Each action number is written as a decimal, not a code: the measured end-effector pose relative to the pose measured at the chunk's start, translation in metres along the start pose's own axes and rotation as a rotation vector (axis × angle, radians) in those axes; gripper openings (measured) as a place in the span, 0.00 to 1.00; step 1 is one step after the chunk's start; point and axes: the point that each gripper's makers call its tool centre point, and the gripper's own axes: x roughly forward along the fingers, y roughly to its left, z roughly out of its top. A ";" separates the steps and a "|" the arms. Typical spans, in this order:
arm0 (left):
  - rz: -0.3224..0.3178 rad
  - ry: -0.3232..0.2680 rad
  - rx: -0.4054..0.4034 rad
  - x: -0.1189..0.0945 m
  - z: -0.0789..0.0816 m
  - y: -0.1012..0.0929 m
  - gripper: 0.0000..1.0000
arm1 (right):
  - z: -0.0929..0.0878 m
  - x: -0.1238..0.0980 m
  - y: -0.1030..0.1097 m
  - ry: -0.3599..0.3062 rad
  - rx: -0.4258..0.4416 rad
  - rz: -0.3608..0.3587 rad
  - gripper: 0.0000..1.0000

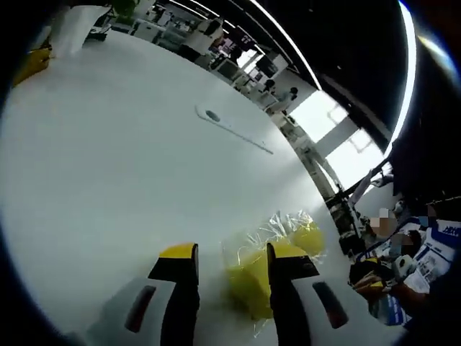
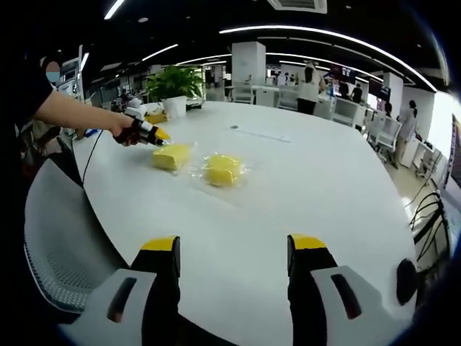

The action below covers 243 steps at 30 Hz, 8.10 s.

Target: Compare the silicone blocks by pressing each to a similar depth, holding the contact briefly, and releasing to observe deformation and rebound differences across the visible hardness samples.

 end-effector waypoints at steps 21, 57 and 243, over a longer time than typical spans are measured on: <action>-0.102 -0.065 -0.124 0.007 -0.005 -0.019 0.00 | 0.006 0.000 -0.003 0.015 -0.038 -0.001 0.51; -0.095 -0.124 0.787 -0.092 0.045 -0.159 0.00 | 0.018 -0.004 0.024 -0.050 -0.118 0.055 0.48; -0.547 -0.074 1.205 -0.124 0.023 -0.362 0.00 | 0.246 0.066 0.158 -0.199 -0.229 0.807 0.13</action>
